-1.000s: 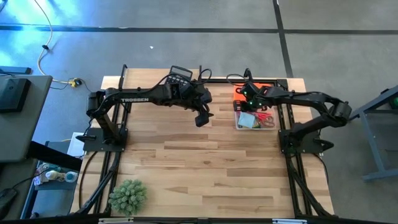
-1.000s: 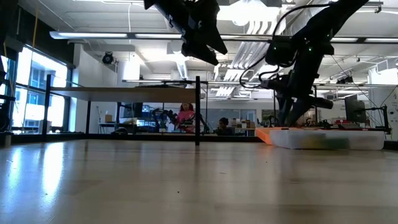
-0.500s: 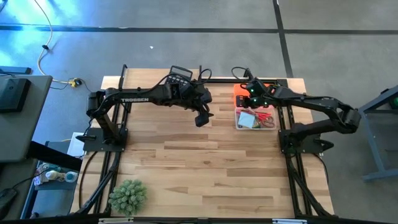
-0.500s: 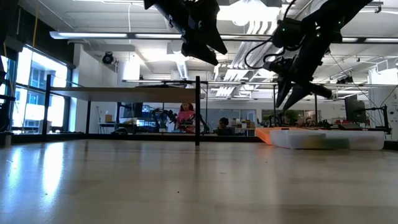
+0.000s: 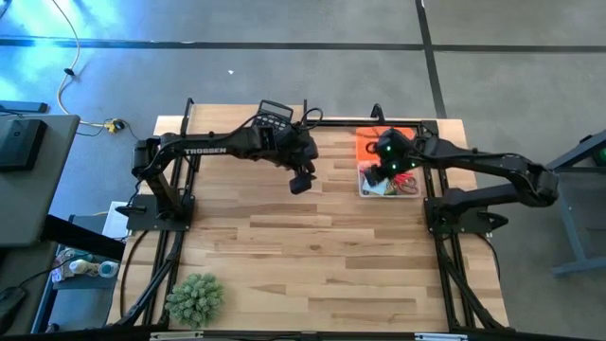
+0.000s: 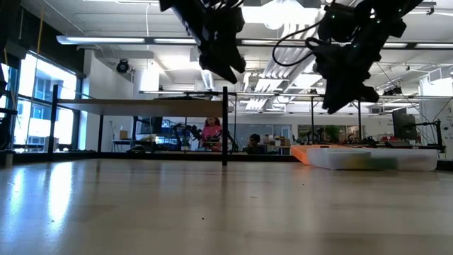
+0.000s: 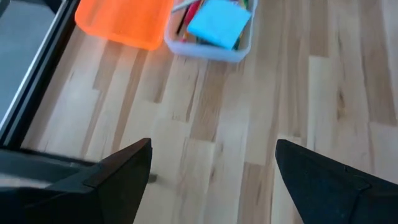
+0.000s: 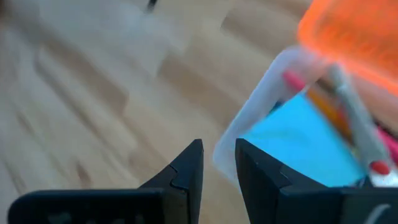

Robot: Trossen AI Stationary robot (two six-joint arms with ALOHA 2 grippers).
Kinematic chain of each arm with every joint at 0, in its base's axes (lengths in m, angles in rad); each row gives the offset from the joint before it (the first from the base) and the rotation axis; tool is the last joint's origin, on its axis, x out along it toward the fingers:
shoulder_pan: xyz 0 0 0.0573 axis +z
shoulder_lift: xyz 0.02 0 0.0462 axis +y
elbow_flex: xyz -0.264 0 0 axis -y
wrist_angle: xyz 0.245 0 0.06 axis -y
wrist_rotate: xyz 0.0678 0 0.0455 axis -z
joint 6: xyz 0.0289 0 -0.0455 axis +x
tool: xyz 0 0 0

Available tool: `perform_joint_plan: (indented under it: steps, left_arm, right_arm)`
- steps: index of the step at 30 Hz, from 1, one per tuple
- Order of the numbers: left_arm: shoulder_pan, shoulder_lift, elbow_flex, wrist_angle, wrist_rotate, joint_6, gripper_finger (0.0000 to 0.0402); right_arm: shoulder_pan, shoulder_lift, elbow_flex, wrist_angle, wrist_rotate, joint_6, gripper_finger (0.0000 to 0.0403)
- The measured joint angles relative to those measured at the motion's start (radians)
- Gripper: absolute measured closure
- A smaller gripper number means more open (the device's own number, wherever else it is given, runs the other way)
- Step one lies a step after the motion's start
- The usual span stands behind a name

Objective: Pack school essentials
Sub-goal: Move the orange supply box to the center of the table

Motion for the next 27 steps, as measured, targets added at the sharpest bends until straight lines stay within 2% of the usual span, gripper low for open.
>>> perform_joint_plan:
  steps: [5,10,17,21,27]
  left_arm:
    - [-0.001,0.000,0.000,-0.030,0.000,0.018,0.0074]
    - [-0.010,0.000,0.000,-0.029,0.000,0.017,0.0074]
    - [-0.009,0.000,0.000,-0.020,-0.001,-0.008,0.0074]
    - [-0.009,0.000,0.000,-0.015,-0.001,-0.032,0.0074]
    - [-0.009,0.000,0.000,-0.014,-0.004,-0.049,0.0074]
  right_arm:
    - [0.077,0.001,0.000,-0.137,0.007,-0.132,0.0320]
    - [0.112,0.001,0.000,-0.243,0.056,-0.152,0.0318]
    - [0.135,0.001,0.000,-0.296,0.065,-0.291,0.0271]
    - [0.140,0.001,0.000,-0.311,0.099,-0.449,0.0243]
    - [0.140,0.025,0.000,-0.311,0.111,-0.631,0.0239]
